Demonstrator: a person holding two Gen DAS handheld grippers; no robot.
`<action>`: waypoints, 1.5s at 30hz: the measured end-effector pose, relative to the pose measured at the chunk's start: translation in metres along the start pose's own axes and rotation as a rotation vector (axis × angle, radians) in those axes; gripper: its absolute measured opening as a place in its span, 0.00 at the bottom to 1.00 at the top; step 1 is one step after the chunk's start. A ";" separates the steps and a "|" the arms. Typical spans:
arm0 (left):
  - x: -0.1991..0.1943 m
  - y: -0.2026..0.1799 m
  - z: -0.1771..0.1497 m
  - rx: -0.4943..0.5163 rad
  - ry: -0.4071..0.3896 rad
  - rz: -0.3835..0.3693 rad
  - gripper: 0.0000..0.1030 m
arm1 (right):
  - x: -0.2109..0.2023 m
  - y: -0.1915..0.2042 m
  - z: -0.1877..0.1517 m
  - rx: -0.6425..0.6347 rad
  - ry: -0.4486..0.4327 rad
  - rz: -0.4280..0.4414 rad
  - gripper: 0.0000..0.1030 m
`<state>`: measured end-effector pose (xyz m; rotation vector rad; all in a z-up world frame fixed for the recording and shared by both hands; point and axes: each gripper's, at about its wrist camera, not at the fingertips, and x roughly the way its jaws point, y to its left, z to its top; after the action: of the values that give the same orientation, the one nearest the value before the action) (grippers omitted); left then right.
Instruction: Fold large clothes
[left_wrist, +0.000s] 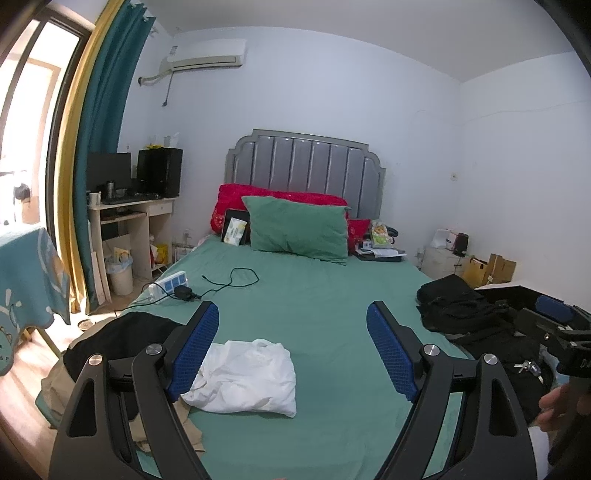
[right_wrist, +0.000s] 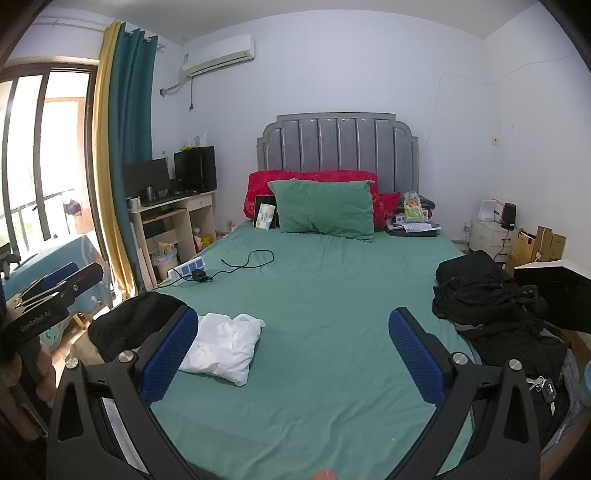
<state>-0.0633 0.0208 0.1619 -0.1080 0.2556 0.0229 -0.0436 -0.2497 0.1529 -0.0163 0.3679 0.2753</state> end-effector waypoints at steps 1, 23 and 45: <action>0.000 0.000 0.000 0.003 -0.001 0.002 0.82 | 0.000 -0.001 0.000 -0.001 0.001 0.001 0.99; -0.001 -0.003 -0.003 0.005 0.002 -0.029 0.82 | 0.002 -0.006 -0.005 -0.004 0.010 0.008 0.99; -0.003 -0.004 -0.004 0.008 0.006 -0.031 0.82 | 0.003 -0.010 -0.006 -0.002 0.013 0.017 0.99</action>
<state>-0.0665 0.0160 0.1596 -0.1040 0.2603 -0.0092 -0.0405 -0.2593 0.1456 -0.0172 0.3805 0.2920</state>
